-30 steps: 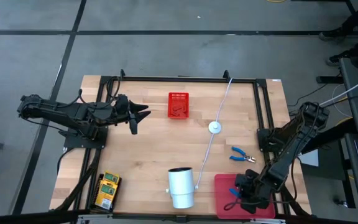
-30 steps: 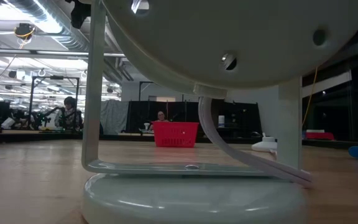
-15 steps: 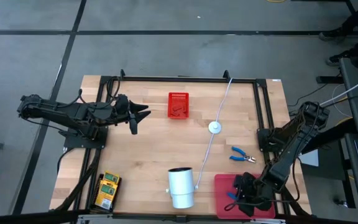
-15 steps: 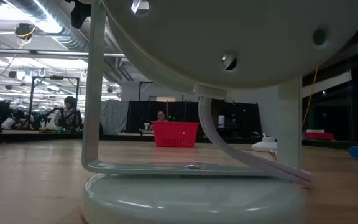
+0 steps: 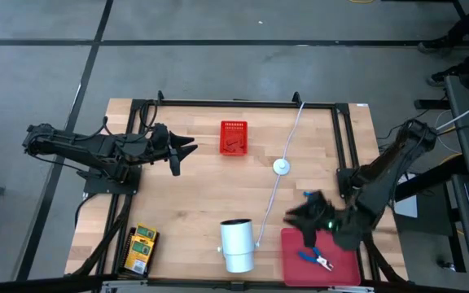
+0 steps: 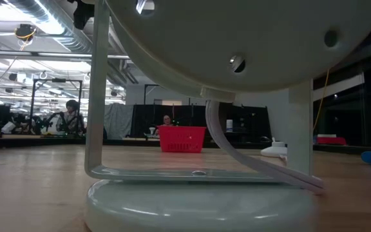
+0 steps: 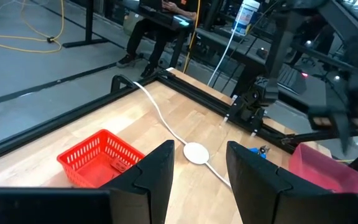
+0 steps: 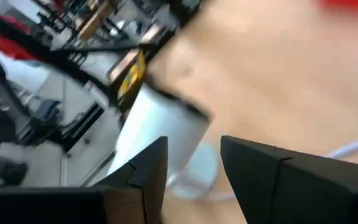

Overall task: Pick & Place School Supplies
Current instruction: Put the blue hole puncher into the pink bin

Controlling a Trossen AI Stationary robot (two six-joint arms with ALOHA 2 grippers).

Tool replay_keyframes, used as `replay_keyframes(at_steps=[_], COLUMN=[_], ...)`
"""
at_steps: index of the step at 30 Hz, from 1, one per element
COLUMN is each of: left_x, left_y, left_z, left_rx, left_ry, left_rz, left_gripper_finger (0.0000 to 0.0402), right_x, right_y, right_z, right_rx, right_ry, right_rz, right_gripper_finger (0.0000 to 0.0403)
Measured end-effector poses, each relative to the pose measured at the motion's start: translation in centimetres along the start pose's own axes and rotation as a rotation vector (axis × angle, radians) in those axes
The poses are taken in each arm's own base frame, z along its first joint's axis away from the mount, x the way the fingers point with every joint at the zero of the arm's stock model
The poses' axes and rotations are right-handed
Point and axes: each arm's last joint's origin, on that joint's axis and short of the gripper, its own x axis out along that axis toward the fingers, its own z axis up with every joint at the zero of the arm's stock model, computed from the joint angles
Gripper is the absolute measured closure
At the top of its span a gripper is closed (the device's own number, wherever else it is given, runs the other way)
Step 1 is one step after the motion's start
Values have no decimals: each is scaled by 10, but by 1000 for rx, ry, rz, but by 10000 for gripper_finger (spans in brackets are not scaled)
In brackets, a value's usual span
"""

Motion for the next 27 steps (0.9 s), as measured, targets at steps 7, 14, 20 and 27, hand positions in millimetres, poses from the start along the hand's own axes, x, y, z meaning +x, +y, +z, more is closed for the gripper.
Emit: replay_keyframes(at_steps=[7,14,20,27], left_x=[0,0,0,0], left_y=[0,0,0,0], left_z=[0,0,0,0], left_rx=[26,34,34,34], left_ry=[1,2,2,2], left_rz=[-1,-4,-6,-5], left_gripper_finger=[258,258,258,258], right_x=[-5,0,4,18], right_y=[-34,-81,-105,-142], right_z=[62,88,92,64], right_rx=[-99,-221,-259,-184], right_ry=[203,503,631,806], right_rz=[-109,-355,-483,-485], right_gripper_finger=[250,250,250,249])
